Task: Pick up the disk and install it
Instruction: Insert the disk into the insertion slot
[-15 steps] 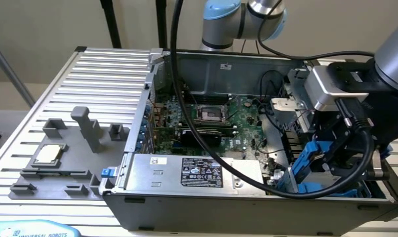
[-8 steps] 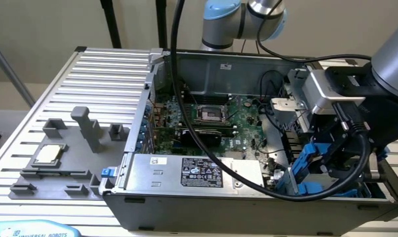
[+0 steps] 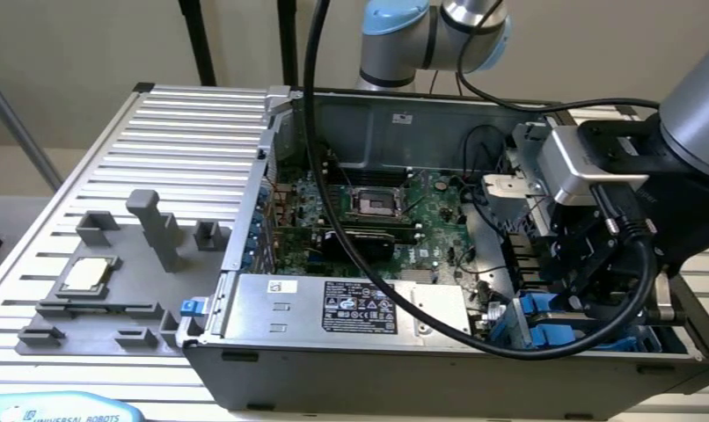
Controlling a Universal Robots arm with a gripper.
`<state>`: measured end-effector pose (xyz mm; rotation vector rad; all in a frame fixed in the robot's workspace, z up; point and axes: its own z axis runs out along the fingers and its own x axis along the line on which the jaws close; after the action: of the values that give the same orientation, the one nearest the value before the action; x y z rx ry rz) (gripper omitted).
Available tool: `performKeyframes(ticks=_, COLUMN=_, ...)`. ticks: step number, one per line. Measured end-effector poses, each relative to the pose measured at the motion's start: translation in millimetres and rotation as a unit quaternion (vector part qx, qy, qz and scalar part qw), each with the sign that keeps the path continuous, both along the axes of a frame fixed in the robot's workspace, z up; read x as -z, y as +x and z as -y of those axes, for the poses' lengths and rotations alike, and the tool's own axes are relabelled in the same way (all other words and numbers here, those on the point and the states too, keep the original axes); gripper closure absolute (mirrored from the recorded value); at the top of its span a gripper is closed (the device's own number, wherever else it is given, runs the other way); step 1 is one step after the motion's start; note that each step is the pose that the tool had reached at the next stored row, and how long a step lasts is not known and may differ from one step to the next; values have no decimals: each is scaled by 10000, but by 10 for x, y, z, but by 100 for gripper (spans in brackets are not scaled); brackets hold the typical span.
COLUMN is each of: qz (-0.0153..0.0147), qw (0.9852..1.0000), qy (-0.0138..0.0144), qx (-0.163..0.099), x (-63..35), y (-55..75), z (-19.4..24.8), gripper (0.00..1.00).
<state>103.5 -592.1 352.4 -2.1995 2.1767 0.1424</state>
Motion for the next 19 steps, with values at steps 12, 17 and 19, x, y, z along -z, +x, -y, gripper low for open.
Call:
performKeyframes(ticks=12, qz=-13, qw=10000, qy=-1, qx=0, x=-110, y=224, z=0, gripper=64)
performKeyframes(ticks=17, qz=-25, qw=10000, qy=1, qx=0, x=-322, y=374, z=0, gripper=64)
performKeyframes(ticks=19, qz=-31, qw=10000, qy=0, qx=0, x=-365, y=431, z=0, gripper=64)
